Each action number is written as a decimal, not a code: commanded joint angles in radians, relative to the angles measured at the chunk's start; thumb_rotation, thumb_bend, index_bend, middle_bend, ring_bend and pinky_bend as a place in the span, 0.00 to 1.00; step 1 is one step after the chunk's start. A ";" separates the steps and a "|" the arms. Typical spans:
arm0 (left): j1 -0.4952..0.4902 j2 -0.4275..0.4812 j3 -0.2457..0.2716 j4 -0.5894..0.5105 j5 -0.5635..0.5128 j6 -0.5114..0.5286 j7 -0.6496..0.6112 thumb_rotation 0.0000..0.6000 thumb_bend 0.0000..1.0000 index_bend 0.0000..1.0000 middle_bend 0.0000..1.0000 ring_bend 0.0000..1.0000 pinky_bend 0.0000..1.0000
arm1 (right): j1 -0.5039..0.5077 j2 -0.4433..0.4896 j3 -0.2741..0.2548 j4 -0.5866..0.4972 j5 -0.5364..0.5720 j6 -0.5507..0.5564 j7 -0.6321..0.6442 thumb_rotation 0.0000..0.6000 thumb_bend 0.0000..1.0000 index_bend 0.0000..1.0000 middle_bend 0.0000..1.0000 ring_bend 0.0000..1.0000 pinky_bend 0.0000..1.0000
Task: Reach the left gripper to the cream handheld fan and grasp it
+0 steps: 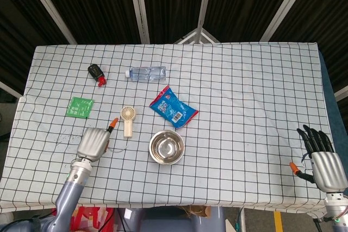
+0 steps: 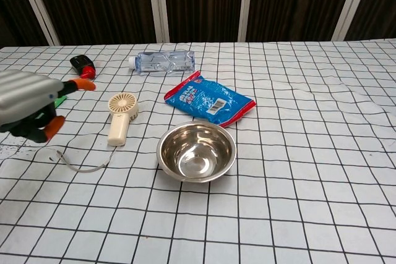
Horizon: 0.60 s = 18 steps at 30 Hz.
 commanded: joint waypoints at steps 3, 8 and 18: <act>-0.049 -0.063 -0.015 0.046 -0.069 0.003 0.055 1.00 0.81 0.13 0.92 0.81 0.84 | 0.001 0.001 0.000 0.000 0.000 -0.002 0.003 1.00 0.28 0.10 0.00 0.00 0.00; -0.070 -0.089 -0.006 0.072 -0.102 0.007 0.066 1.00 0.81 0.16 0.92 0.81 0.84 | 0.002 0.001 0.000 -0.001 0.001 -0.003 0.000 1.00 0.28 0.10 0.00 0.00 0.00; -0.100 -0.116 0.009 0.121 -0.128 0.020 0.057 1.00 0.81 0.18 0.92 0.81 0.84 | 0.001 0.000 0.001 -0.003 0.003 -0.002 -0.006 1.00 0.28 0.10 0.00 0.00 0.00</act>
